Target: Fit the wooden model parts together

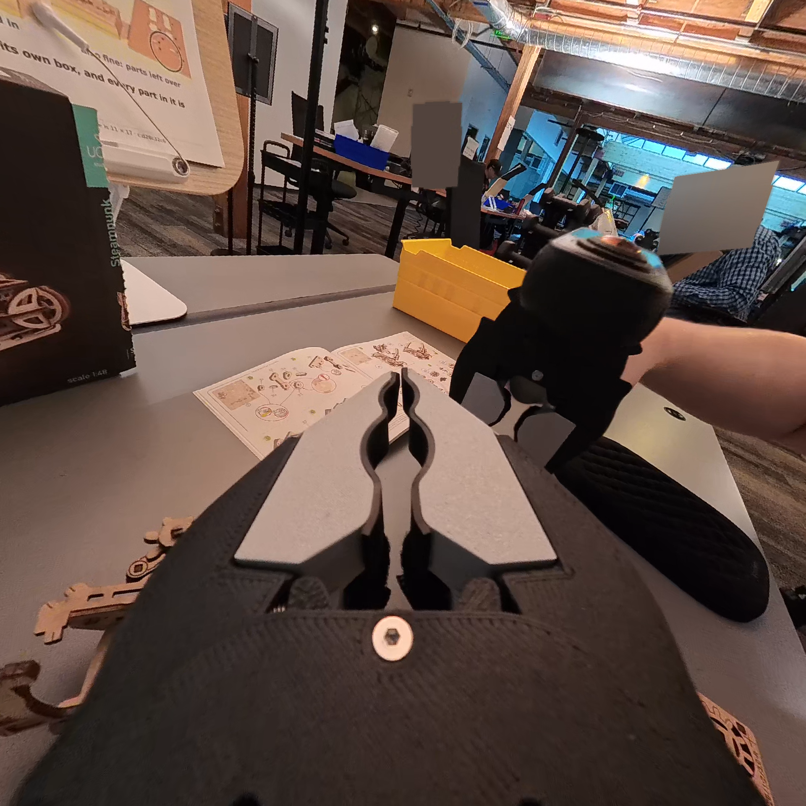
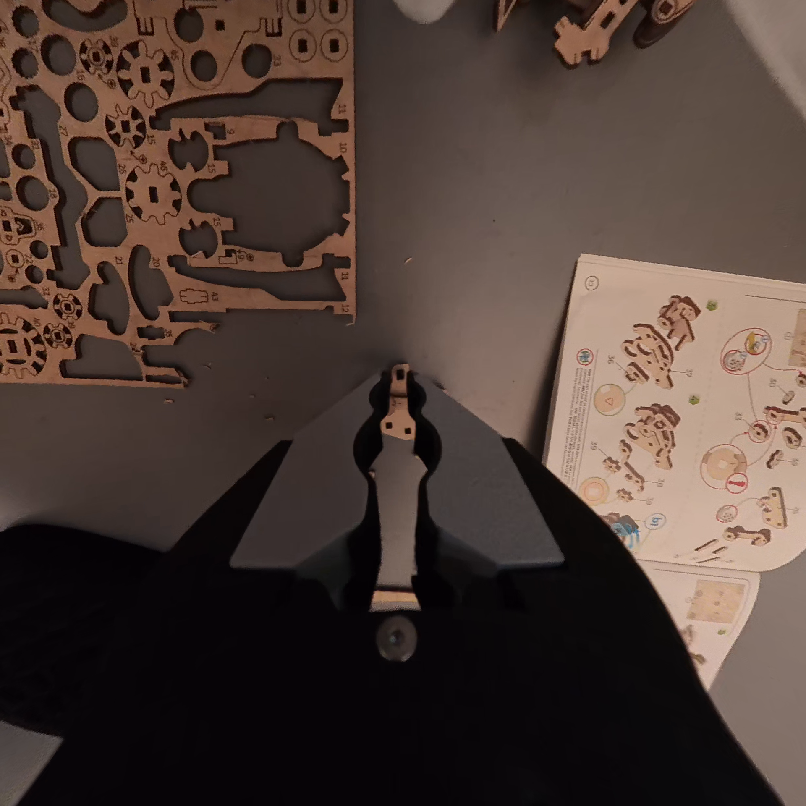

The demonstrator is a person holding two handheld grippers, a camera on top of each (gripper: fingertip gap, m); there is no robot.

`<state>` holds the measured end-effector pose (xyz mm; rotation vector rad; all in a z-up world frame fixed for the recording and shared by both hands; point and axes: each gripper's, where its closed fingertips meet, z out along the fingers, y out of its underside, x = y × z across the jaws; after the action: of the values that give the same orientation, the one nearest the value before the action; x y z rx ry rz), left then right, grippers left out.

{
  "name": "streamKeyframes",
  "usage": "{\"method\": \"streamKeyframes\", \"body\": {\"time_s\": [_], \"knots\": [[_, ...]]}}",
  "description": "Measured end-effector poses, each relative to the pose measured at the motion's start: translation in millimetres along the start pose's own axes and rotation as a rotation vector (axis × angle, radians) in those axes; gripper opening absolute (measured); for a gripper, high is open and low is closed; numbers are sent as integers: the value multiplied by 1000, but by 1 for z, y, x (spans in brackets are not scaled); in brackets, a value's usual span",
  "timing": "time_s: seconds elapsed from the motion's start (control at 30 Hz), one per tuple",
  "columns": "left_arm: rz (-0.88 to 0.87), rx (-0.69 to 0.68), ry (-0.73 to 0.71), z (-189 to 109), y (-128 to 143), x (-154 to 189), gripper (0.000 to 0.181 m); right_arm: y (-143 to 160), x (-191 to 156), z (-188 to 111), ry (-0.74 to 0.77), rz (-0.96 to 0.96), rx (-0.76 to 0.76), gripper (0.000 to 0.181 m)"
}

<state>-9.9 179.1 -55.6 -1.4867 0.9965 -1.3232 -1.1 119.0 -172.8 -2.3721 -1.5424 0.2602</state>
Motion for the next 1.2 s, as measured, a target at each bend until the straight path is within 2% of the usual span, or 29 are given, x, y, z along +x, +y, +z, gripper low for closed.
{"method": "streamKeyframes", "body": {"time_s": [0.1,0.37,0.87,1.2], "knots": [[-1,3,-2,0,-1,0,0,1,6,0,28,-30,-31,10],[-10,22,-4,-2,-4,-2,0,2,1,5,-14,-77,-108,7],[-8,11,-2,-1,-2,-2,0,1,3,4,-8,-69,-148,0],[-15,12,3,-1,-2,-1,0,4,2,3,-42,-8,-3,1]]}}
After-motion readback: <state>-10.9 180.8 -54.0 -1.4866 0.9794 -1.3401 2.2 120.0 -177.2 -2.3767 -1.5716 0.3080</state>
